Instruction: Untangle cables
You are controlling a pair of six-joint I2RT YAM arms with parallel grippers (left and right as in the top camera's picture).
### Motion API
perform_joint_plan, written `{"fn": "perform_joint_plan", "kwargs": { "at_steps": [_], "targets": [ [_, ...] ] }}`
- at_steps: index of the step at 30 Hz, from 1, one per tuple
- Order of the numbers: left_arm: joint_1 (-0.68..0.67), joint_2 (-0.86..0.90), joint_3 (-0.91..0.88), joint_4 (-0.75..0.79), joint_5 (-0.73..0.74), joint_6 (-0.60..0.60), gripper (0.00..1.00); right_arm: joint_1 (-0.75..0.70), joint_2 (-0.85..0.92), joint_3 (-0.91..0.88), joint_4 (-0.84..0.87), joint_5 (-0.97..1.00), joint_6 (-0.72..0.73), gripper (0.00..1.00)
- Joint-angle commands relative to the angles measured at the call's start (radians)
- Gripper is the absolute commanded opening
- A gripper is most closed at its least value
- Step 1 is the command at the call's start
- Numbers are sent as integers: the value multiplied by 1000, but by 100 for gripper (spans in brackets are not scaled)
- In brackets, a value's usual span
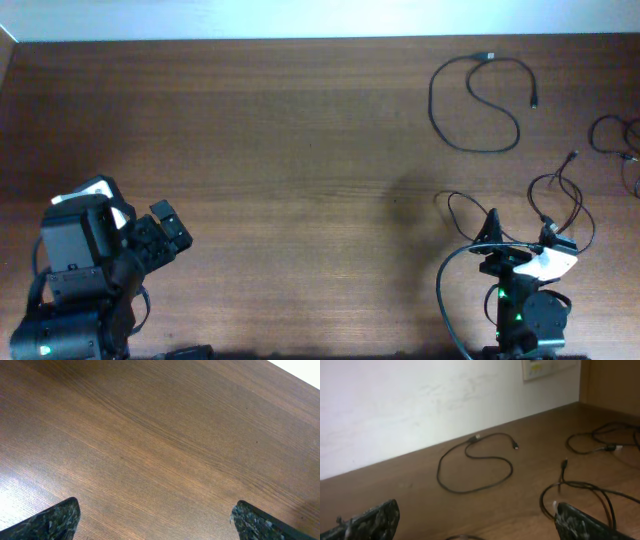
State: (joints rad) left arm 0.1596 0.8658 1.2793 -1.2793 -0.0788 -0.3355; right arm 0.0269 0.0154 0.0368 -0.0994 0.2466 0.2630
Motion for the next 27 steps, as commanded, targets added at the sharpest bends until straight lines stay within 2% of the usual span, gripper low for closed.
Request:
{"fn": "perform_joint_plan", "kwargs": {
  "at_steps": [1,4,6,7,8,10,11,15,19,27],
  "targets": [
    [3,-2,0,1,3,12,99,3,-12,-31,39,16,8,99],
    [3,-2,0,1,3,12,99,-94,-12,-31,37,16,7,98],
    [3,-2,0,1,3,12,99,-99,-12,-31,35,-47,-1,98],
    [3,-2,0,1,3,12,99,-99,-12,-31,27,-129,-90,98],
    [3,-2,0,1,3,12,99,-93,-12,-31,18,-235,-253,98],
    [3,-2,0,1,3,12,99,-34,-2,-31,19,-227,-415,98],
    [3,-2,0,1,3,12,99,1,15,-31,20,-220,-440,98],
    [3,-2,0,1,3,12,99,23,-12,-31,21,-198,-439,98],
    [3,-2,0,1,3,12,99,-61,-12,-31,19,-209,-378,98],
    [3,-2,0,1,3,12,99,-63,-12,-31,22,-164,-330,98]
  ]
}}
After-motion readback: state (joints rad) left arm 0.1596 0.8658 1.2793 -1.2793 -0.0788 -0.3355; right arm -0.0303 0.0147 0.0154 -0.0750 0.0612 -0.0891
